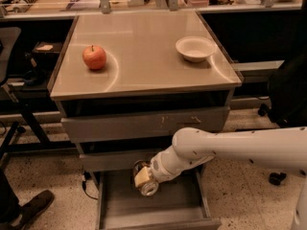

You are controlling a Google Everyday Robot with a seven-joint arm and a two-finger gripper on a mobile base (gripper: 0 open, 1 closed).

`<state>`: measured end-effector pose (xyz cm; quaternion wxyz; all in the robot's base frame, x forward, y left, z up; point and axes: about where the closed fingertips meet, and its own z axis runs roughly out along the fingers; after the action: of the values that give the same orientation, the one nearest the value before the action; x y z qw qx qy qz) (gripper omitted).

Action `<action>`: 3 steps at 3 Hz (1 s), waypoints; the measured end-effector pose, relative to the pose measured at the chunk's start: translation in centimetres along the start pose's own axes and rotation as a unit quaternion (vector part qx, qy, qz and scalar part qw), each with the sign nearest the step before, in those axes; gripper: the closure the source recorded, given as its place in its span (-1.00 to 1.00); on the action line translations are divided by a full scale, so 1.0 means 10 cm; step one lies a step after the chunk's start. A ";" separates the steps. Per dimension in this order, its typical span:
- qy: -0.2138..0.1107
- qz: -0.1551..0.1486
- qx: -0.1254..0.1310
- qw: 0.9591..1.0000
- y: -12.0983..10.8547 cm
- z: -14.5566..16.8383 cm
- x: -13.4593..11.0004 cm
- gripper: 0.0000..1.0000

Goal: Place orange can into bottom drawer

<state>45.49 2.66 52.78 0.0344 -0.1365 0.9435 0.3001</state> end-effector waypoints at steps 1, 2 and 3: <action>0.000 0.000 0.000 1.000 0.00 0.00 0.00 1.00; 0.005 0.005 -0.019 1.000 -0.01 0.17 0.05 1.00; 0.013 0.031 -0.054 0.998 -0.17 0.73 0.14 1.00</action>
Offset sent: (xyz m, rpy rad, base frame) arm -0.0126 0.0220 -0.0490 0.1125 0.0697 0.0013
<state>44.50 5.20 45.71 0.0057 -0.1129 0.9298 0.3502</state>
